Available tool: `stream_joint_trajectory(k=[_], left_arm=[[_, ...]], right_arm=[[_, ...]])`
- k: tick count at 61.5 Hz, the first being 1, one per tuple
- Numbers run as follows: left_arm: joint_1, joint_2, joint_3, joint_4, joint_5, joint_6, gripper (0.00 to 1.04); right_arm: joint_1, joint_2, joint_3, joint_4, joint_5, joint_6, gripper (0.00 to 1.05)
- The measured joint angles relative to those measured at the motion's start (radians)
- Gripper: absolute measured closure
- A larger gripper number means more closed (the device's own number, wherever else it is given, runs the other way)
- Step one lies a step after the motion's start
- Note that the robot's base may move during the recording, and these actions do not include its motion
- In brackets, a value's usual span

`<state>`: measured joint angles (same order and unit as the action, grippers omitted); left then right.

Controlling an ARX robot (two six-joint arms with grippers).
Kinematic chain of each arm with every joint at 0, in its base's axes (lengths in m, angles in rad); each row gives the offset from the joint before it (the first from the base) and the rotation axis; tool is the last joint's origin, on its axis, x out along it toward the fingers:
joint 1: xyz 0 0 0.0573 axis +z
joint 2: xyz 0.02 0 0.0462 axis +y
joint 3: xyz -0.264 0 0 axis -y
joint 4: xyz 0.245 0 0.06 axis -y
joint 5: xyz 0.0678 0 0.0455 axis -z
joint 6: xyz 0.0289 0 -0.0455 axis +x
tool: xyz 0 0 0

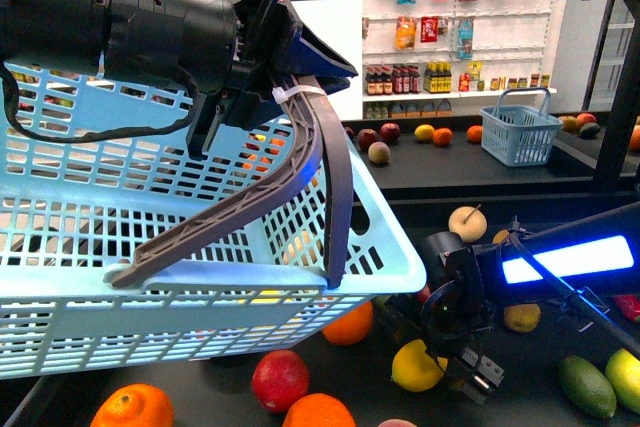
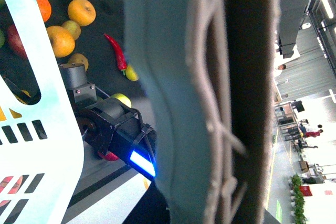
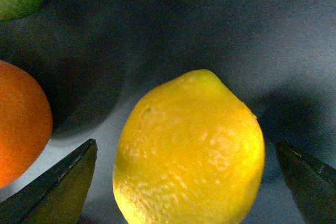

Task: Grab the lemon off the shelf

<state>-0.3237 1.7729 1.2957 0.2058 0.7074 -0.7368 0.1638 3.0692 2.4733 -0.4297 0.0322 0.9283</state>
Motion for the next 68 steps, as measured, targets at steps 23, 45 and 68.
stream_joint_trajectory(k=[23, 45, 68], left_arm=[[0.000, 0.000, 0.000, 0.000, 0.000, 0.000, 0.97], [0.000, 0.000, 0.000, 0.000, 0.000, 0.000, 0.97], [0.000, 0.000, 0.000, 0.000, 0.000, -0.001, 0.97]], right_arm=[[-0.013, -0.027, -0.084, 0.072, -0.003, -0.016, 0.34], [-0.170, -0.577, -0.743, 0.391, -0.023, -0.200, 0.34], [-0.198, -1.151, -1.133, 0.397, -0.241, -0.233, 0.34]])
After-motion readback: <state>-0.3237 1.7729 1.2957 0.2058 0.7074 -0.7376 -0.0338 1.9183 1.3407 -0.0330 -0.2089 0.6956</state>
